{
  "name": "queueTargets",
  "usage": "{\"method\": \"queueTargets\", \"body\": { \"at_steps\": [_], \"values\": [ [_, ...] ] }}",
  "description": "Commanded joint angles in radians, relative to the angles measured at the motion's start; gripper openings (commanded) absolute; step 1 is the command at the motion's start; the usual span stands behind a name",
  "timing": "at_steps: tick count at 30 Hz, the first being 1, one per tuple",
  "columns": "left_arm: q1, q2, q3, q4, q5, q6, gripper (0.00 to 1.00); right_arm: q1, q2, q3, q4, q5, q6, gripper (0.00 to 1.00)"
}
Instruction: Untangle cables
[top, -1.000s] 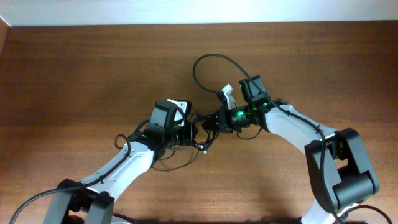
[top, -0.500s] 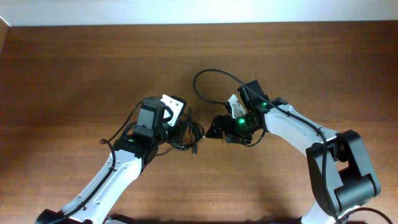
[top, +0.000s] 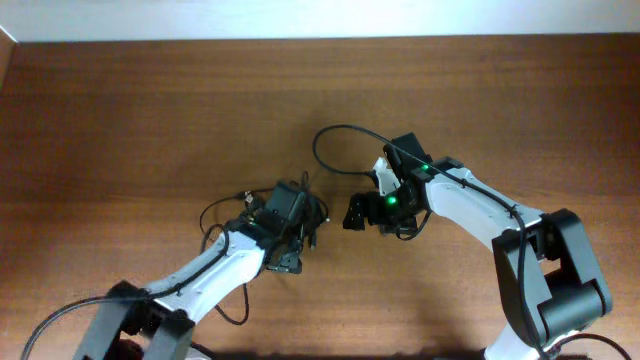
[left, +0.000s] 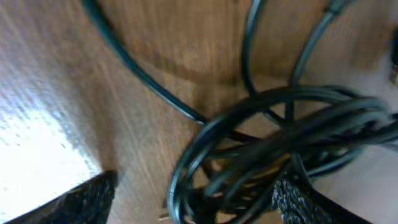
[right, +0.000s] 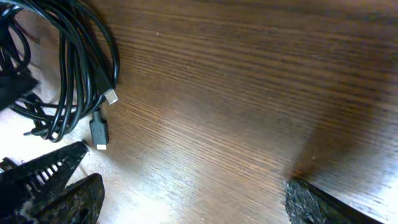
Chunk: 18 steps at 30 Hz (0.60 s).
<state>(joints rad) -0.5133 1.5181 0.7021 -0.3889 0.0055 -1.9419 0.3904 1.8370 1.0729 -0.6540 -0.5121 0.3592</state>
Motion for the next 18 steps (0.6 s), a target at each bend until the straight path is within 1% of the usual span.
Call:
{"method": "queueTargets", "body": {
  "at_steps": [1, 2, 3, 4, 5, 6, 7, 8, 9, 10, 11, 12, 13, 14, 16, 17, 18],
  "values": [
    [-0.004, 0.128, -0.002, 0.045, -0.056, -0.023, 0.40, -0.005, -0.002, -0.010, -0.005, 0.018, -0.012, 0.93],
    [-0.003, 0.144, -0.002, 0.044, -0.062, 0.029, 0.33, -0.005, -0.002, -0.010, -0.006, 0.020, -0.012, 0.93],
    [0.000, 0.148, -0.001, 0.045, -0.082, 0.143, 0.15, -0.005, -0.002, -0.010, -0.007, 0.020, -0.012, 0.93],
    [0.017, 0.127, 0.000, 0.048, -0.093, 0.322, 0.00, -0.005, -0.002, -0.010, -0.009, 0.020, -0.012, 0.93],
    [0.068, 0.061, 0.004, 0.063, -0.092, 0.590, 0.00, -0.005, -0.002, -0.010, -0.012, 0.020, -0.012, 0.93],
    [0.110, -0.011, 0.013, 0.082, -0.088, 0.884, 0.00, -0.005, -0.002, -0.010, -0.012, 0.020, -0.012, 0.93],
    [0.153, -0.111, 0.019, 0.079, -0.062, 1.207, 0.00, -0.005, -0.002, -0.010, -0.012, 0.017, -0.012, 0.93],
    [0.171, -0.169, 0.019, 0.072, -0.062, 1.343, 0.00, -0.006, -0.002, -0.010, -0.012, 0.002, -0.012, 0.93],
    [0.186, -0.241, 0.019, 0.069, -0.062, 1.535, 0.00, -0.011, -0.004, -0.008, -0.012, -0.058, -0.039, 0.93],
    [0.189, -0.302, 0.019, 0.060, -0.048, 1.632, 0.00, -0.020, -0.012, -0.007, -0.011, -0.163, -0.117, 0.92],
    [0.189, -0.373, 0.019, 0.044, 0.055, 1.733, 0.00, -0.040, -0.038, -0.007, -0.013, -0.339, -0.257, 0.86],
    [0.189, -0.415, 0.019, 0.021, 0.162, 1.816, 0.00, -0.074, -0.090, -0.007, -0.042, -0.461, -0.362, 0.85],
    [0.189, -0.439, 0.019, -0.014, 0.194, 1.846, 0.00, -0.111, -0.150, -0.007, -0.082, -0.487, -0.413, 0.85],
    [0.189, -0.441, 0.019, -0.048, 0.194, 1.846, 0.00, -0.144, -0.212, -0.007, -0.122, -0.487, -0.451, 0.85],
    [0.189, -0.435, 0.019, -0.053, 0.231, 1.854, 0.00, -0.152, -0.325, -0.007, -0.191, -0.488, -0.502, 0.85],
    [0.189, -0.435, 0.019, -0.039, 0.231, 1.854, 0.00, -0.137, -0.373, -0.007, -0.218, -0.489, -0.501, 0.85],
    [0.189, -0.435, 0.019, -0.023, 0.232, 1.852, 0.00, -0.122, -0.401, -0.007, -0.226, -0.499, -0.453, 0.81]
  ]
}}
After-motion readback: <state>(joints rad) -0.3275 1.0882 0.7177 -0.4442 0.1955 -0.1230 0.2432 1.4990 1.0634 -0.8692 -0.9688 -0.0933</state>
